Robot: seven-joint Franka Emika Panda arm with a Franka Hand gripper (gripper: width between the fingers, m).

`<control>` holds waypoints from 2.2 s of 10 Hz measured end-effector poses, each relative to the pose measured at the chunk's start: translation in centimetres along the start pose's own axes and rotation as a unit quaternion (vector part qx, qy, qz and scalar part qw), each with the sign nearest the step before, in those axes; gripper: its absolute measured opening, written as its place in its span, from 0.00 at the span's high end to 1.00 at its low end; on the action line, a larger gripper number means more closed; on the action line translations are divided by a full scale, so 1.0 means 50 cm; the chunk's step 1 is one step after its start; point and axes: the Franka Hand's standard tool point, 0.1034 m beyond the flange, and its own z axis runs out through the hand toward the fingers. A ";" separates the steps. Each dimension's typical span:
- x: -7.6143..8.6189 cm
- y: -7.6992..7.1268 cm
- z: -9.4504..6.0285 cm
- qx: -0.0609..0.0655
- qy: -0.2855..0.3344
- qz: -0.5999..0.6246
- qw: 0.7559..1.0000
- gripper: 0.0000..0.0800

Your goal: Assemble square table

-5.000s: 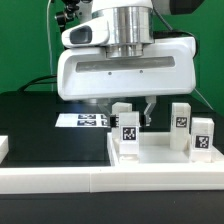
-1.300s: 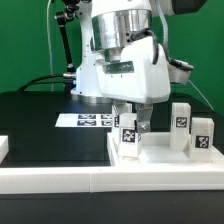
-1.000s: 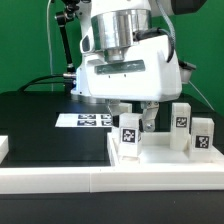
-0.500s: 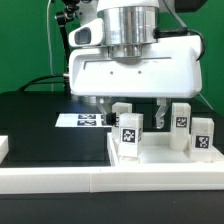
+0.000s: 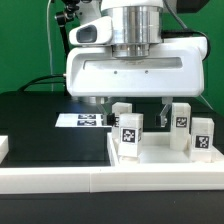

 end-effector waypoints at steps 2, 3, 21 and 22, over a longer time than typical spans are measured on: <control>0.000 0.001 0.000 0.000 0.000 0.002 1.000 0.64; 0.001 0.008 0.001 -0.002 0.000 0.004 1.000 0.64; -0.002 0.001 0.005 0.032 -0.001 0.586 0.809 0.63; -0.001 0.001 0.005 0.036 -0.004 0.604 0.796 0.63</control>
Offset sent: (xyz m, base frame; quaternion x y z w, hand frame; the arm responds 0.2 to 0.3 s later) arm 0.0000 0.0000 0.0000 0.0000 0.0000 0.0000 1.0000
